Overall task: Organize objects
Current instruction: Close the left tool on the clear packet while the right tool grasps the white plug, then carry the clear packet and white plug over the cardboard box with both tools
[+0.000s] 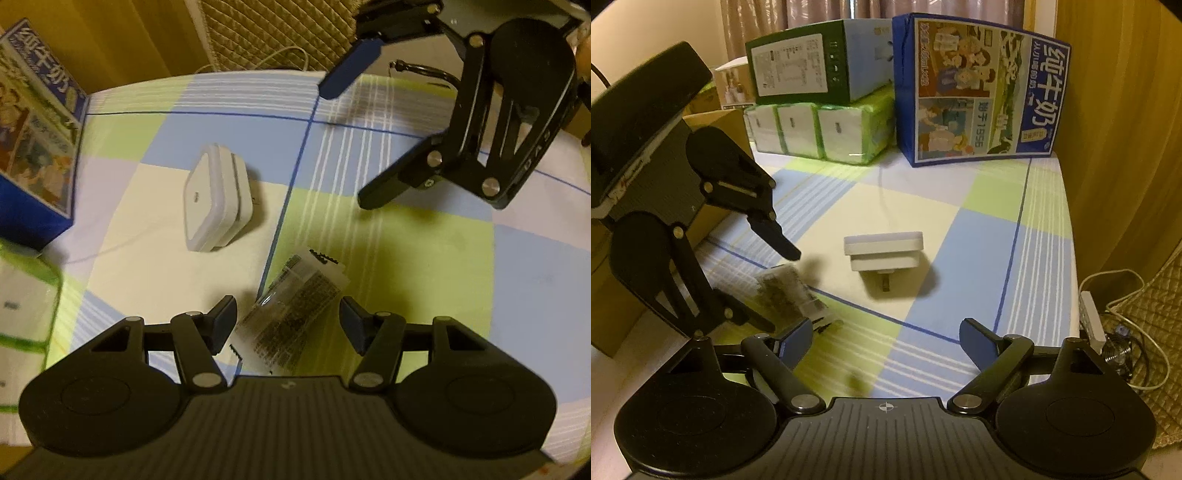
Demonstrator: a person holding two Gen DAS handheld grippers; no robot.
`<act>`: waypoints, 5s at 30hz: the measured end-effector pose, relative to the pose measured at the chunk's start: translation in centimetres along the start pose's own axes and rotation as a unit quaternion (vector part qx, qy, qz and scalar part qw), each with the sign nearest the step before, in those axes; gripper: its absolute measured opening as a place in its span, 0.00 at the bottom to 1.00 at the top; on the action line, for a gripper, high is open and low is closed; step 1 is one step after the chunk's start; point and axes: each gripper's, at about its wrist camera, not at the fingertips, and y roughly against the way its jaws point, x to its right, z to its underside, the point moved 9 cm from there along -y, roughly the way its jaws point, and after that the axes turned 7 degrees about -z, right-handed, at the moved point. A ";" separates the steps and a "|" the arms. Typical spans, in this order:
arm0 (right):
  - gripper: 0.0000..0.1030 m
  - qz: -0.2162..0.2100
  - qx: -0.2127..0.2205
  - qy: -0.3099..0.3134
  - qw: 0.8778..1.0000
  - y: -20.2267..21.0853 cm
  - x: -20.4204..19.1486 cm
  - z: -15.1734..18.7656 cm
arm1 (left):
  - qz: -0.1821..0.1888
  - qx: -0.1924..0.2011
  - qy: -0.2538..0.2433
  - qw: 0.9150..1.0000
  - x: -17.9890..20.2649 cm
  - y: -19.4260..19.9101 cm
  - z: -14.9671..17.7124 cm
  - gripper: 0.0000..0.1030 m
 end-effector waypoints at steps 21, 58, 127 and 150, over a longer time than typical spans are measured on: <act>0.83 -0.015 0.022 -0.002 1.000 -4.8 0.4 -3.5 | -0.019 -0.123 0.198 0.972 -2.6 -0.9 2.9 0.30; 0.60 0.044 0.010 -0.109 0.993 4.4 -2.2 0.9 | 0.002 -0.068 0.323 0.944 1.3 5.8 2.3 0.29; 0.60 -0.066 0.064 -0.031 0.995 13.7 -34.3 0.8 | -0.223 0.078 0.553 0.799 12.3 36.3 26.3 0.29; 0.60 -0.077 0.065 -0.006 0.995 7.3 -34.6 -5.9 | -0.240 0.056 0.535 0.808 3.6 34.0 27.8 0.30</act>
